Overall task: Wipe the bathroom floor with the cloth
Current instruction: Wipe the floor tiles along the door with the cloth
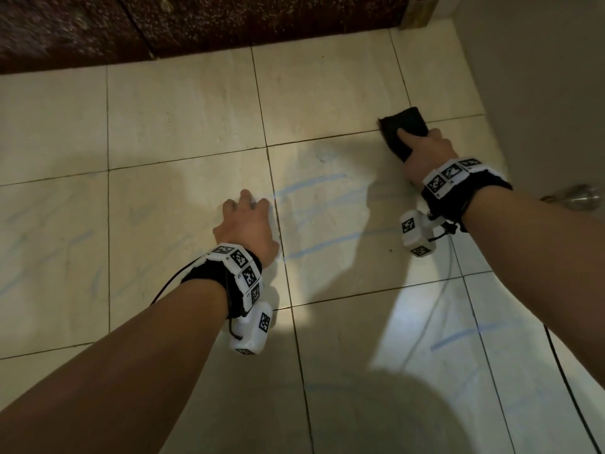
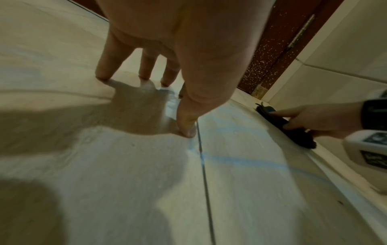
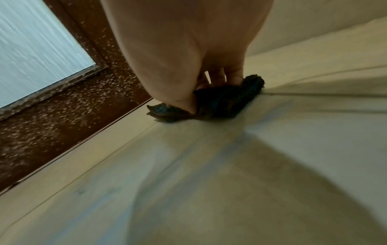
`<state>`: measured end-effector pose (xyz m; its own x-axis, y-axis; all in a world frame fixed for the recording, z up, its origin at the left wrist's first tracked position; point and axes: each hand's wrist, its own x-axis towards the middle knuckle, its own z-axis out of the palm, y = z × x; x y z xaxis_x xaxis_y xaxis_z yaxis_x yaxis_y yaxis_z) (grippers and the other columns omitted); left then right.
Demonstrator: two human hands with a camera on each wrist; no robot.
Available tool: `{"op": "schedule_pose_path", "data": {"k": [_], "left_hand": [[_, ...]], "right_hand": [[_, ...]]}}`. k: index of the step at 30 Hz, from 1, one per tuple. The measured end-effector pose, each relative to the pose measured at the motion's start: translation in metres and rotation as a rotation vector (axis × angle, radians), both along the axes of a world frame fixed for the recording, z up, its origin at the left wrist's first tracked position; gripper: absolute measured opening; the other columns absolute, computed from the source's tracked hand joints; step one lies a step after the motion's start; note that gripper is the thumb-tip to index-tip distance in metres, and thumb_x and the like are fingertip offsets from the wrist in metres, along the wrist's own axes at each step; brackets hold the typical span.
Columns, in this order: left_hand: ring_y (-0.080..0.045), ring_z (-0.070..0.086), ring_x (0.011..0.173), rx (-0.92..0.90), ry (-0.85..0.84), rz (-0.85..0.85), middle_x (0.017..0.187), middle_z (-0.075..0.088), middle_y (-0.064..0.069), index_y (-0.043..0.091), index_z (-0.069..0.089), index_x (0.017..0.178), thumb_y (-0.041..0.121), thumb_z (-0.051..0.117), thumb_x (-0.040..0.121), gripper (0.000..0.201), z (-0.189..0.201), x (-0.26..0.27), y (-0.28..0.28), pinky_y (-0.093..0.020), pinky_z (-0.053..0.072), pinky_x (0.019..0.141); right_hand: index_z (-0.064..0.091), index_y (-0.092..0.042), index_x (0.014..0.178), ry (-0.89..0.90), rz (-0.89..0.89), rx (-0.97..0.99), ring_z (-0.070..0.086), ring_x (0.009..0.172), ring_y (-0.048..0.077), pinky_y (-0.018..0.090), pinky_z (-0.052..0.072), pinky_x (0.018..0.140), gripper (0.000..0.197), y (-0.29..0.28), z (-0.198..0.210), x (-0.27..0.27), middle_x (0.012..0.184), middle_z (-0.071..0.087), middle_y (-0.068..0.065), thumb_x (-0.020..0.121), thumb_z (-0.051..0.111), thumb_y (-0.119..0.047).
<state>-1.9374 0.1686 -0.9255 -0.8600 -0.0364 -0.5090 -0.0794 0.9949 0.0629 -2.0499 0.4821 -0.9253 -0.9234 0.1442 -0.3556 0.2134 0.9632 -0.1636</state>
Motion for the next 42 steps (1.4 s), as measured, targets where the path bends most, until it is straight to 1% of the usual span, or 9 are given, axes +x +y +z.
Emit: {"op": "schedule_pose_path", "data": {"k": [5, 11, 15, 19, 24, 28, 30, 36, 42], "left_hand": [[-0.031, 0.024, 0.134, -0.011, 0.014, 0.002, 0.151, 0.02, -0.002, 0.026, 0.039, 0.136, 0.038, 0.073, 0.077, 0.07, 0.001, 0.001, 0.002, -0.042, 0.048, 0.077], [-0.03, 0.026, 0.132, -0.018, 0.015, 0.002, 0.15, 0.022, -0.001, 0.027, 0.04, 0.136, 0.039, 0.074, 0.076, 0.069, 0.004, 0.0, 0.003, -0.04, 0.046, 0.072], [-0.03, 0.025, 0.133, -0.019, 0.012, -0.001, 0.15, 0.022, -0.001, 0.027, 0.039, 0.137, 0.039, 0.073, 0.077, 0.071, 0.006, 0.0, 0.004, -0.039, 0.042, 0.07], [-0.03, 0.025, 0.133, -0.014, 0.01, 0.013, 0.148, 0.024, -0.001, 0.027, 0.04, 0.136, 0.04, 0.074, 0.077, 0.069, 0.008, 0.001, 0.005, -0.041, 0.044, 0.076], [-0.031, 0.027, 0.132, 0.001, 0.025, 0.029, 0.147, 0.025, -0.003, 0.025, 0.042, 0.134, 0.037, 0.074, 0.078, 0.066, 0.01, 0.002, 0.007, -0.046, 0.045, 0.084], [-0.036, 0.007, 0.144, 0.015, -0.008, 0.053, 0.16, 0.0, -0.007, 0.025, 0.035, 0.139, 0.035, 0.07, 0.083, 0.067, 0.009, 0.002, 0.009, -0.058, 0.04, 0.102], [-0.035, -0.002, 0.147, -0.002, -0.01, 0.062, 0.161, -0.009, -0.006, 0.027, 0.031, 0.142, 0.036, 0.069, 0.084, 0.069, 0.01, 0.006, 0.009, -0.062, 0.034, 0.105], [-0.034, 0.021, 0.136, 0.002, 0.023, 0.044, 0.152, 0.018, -0.008, 0.026, 0.036, 0.141, 0.037, 0.065, 0.086, 0.063, 0.014, 0.033, 0.006, -0.057, 0.039, 0.1], [-0.035, 0.027, 0.134, -0.019, -0.035, 0.024, 0.15, 0.023, -0.008, 0.025, 0.034, 0.142, 0.033, 0.061, 0.089, 0.06, 0.016, 0.048, 0.006, -0.053, 0.042, 0.098]], "right_hand": [[0.023, -0.045, 0.153, -0.06, 0.085, -0.008, 0.03, 0.134, 0.043, 0.049, 0.034, 0.111, 0.064, -0.051, 0.005, -0.014, 0.153, 0.019, 0.017, 0.098, 0.043, -0.018], [0.022, -0.047, 0.152, -0.163, 0.317, -0.036, 0.035, 0.127, 0.041, 0.045, 0.041, 0.101, 0.072, -0.111, 0.009, -0.02, 0.142, 0.027, 0.014, 0.094, 0.049, -0.013], [0.023, -0.044, 0.153, -0.25, 0.357, -0.045, 0.037, 0.129, 0.04, 0.043, 0.039, 0.101, 0.072, -0.117, 0.009, -0.009, 0.143, 0.029, 0.014, 0.093, 0.056, -0.022], [0.022, -0.049, 0.151, -0.241, 0.422, -0.032, 0.035, 0.129, 0.036, 0.042, 0.039, 0.099, 0.075, -0.122, 0.013, 0.016, 0.143, 0.029, 0.011, 0.093, 0.057, -0.016], [0.023, -0.055, 0.148, -0.23, 0.414, -0.07, 0.042, 0.12, 0.034, 0.037, 0.038, 0.084, 0.074, -0.116, 0.007, 0.062, 0.134, 0.033, 0.007, 0.091, 0.057, -0.022], [0.021, -0.053, 0.15, -0.238, 0.432, -0.07, 0.038, 0.123, 0.032, 0.038, 0.041, 0.087, 0.073, -0.101, 0.007, 0.1, 0.136, 0.031, 0.007, 0.095, 0.051, -0.016], [0.021, -0.052, 0.15, -0.237, 0.428, -0.066, 0.039, 0.121, 0.031, 0.037, 0.041, 0.086, 0.071, -0.09, 0.007, 0.117, 0.135, 0.031, 0.007, 0.096, 0.05, -0.015], [0.023, -0.054, 0.148, -0.213, 0.361, -0.056, 0.044, 0.115, 0.027, 0.037, 0.047, 0.082, 0.07, -0.059, 0.007, 0.156, 0.129, 0.035, 0.004, 0.096, 0.051, -0.017], [0.025, -0.052, 0.149, -0.215, 0.296, -0.061, 0.054, 0.104, 0.027, 0.037, 0.05, 0.077, 0.064, -0.029, 0.006, 0.175, 0.126, 0.038, 0.005, 0.098, 0.049, -0.022]]}}
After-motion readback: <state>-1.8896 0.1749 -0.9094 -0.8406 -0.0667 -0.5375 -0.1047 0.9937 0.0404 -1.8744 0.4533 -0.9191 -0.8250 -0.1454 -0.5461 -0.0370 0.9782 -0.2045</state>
